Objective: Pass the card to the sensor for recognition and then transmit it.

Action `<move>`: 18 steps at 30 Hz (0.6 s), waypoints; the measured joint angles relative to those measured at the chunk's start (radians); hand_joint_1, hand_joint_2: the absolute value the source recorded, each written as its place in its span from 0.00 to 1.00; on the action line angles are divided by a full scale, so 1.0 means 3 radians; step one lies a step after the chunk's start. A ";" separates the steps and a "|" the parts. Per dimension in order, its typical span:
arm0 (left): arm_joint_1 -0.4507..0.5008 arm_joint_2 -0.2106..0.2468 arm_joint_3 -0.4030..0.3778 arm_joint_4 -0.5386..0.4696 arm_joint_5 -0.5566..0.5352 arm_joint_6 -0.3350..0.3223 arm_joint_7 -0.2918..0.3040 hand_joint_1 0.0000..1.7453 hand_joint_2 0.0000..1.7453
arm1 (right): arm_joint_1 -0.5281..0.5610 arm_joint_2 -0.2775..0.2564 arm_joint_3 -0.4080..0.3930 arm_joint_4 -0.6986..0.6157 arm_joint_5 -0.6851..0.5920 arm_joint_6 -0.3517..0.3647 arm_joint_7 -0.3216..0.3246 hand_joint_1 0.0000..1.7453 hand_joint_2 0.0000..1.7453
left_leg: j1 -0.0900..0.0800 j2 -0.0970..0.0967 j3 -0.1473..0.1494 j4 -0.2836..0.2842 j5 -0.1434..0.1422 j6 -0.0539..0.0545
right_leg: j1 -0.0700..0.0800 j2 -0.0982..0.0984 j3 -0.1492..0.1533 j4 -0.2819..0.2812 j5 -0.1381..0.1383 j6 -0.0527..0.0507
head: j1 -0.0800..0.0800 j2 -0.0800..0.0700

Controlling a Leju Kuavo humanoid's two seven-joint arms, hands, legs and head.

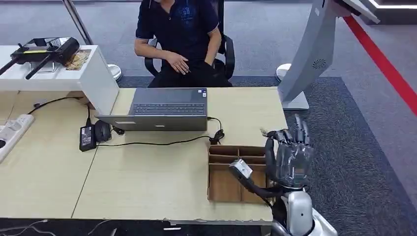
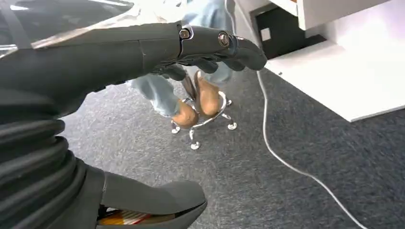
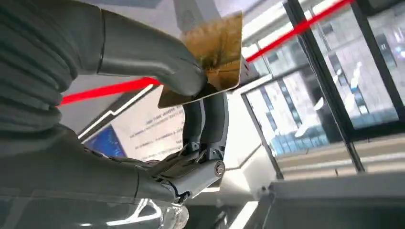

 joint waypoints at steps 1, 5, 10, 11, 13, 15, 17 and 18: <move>0.0000 0.0000 0.0014 0.0000 -0.0005 0.0000 0.0000 0.00 1.00 | 0.0025 -0.0029 -0.0036 -0.0131 0.0016 -0.0008 0.0027 1.00 1.00 | 0.0000 -0.0001 0.0000 0.0000 0.0000 0.0000 | 0.0000 0.0000 0.0000 0.0000 0.0000 0.0000 | -0.0001 0.0000; -0.0009 0.0000 0.0072 0.0000 -0.0027 0.0000 0.0000 0.00 1.00 | 0.0115 -0.0148 -0.0179 -0.0565 0.0048 -0.0091 0.0105 1.00 1.00 | 0.0000 0.0000 0.0000 0.0000 0.0000 0.0000 | 0.0000 0.0001 0.0001 0.0000 0.0000 0.0000 | 0.0000 0.0000; -0.0018 -0.0009 0.0103 0.0000 -0.0060 0.0000 0.0001 0.00 1.00 | 0.0181 -0.0188 -0.0239 -0.0869 0.0005 -0.0118 0.0094 1.00 1.00 | 0.0000 0.0001 0.0000 -0.0001 0.0000 0.0000 | 0.0001 0.0001 0.0001 0.0001 0.0000 0.0000 | -0.0001 0.0000; -0.0018 -0.0009 0.0108 0.0000 -0.0062 0.0000 0.0006 0.00 1.00 | 0.0187 -0.0185 -0.0238 -0.0902 -0.0024 -0.0118 0.0070 1.00 1.00 | 0.0000 0.0001 0.0000 -0.0001 0.0000 0.0000 | 0.0001 0.0001 0.0002 0.0001 0.0000 0.0000 | -0.0001 0.0000; -0.0024 -0.0013 0.0125 0.0000 -0.0070 0.0000 0.0009 0.00 1.00 | 0.0188 -0.0177 -0.0220 -0.0939 -0.0069 -0.0118 0.0010 1.00 1.00 | 0.0000 0.0001 0.0001 -0.0001 0.0000 0.0000 | 0.0001 0.0001 0.0002 0.0002 0.0000 0.0000 | -0.0001 0.0000; -0.0027 -0.0014 0.0132 0.0000 -0.0075 0.0000 0.0010 0.00 1.00 | 0.0183 -0.0149 -0.0208 -0.0942 -0.0107 -0.0118 -0.0044 1.00 1.00 | 0.0001 0.0000 0.0000 -0.0001 0.0000 0.0000 | 0.0001 0.0001 0.0004 0.0003 0.0000 0.0000 | -0.0001 0.0000; -0.0029 -0.0016 0.0136 0.0000 -0.0084 0.0000 0.0011 0.00 1.00 | 0.0165 -0.0096 -0.0189 -0.0933 -0.0170 -0.0117 -0.0111 1.00 1.00 | 0.0000 0.0000 0.0000 -0.0001 0.0000 0.0000 | 0.0001 0.0001 0.0003 0.0004 0.0000 0.0000 | -0.0001 0.0000; -0.0033 -0.0017 0.0137 0.0000 -0.0085 0.0000 0.0013 0.00 1.00 | 0.0146 -0.0070 -0.0174 -0.0921 -0.0193 -0.0116 -0.0136 1.00 1.00 | 0.0000 0.0000 0.0001 -0.0001 0.0000 0.0000 | 0.0001 0.0001 0.0003 0.0004 0.0000 0.0000 | -0.0001 0.0000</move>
